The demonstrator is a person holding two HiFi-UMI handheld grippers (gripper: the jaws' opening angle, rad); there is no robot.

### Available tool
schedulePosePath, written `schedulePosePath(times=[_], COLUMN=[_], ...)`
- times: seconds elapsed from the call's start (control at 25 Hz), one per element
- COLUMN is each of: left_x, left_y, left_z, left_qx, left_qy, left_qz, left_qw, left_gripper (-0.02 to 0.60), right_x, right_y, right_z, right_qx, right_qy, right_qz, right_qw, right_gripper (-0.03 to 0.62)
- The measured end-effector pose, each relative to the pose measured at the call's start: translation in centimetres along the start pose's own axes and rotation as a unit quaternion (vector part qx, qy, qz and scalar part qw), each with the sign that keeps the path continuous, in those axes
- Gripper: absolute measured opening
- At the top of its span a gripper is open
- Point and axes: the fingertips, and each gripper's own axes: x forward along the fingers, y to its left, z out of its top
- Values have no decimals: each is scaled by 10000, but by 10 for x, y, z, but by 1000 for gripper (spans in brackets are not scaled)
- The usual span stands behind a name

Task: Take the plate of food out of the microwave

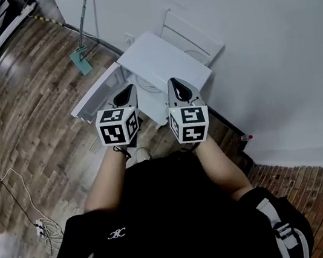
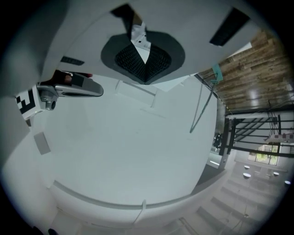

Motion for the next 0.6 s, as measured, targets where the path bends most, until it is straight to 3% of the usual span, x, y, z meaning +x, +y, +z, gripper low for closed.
schedulePosePath(times=[0.28, 0.6], left_x=[35, 71], left_y=[22, 66], left_z=[-41, -114], left_qx=[-608, -1583], left_qy=[468, 690], left_qz=[64, 586], left_qw=[9970, 9832], left_gripper=[-9, -9], right_x=[30, 58], right_y=[0, 19], right_z=[-28, -84], right_qx=[-186, -639], right_qy=[552, 1302], right_qz=[221, 862], right_qw=[9981, 9857], right_gripper=[12, 12])
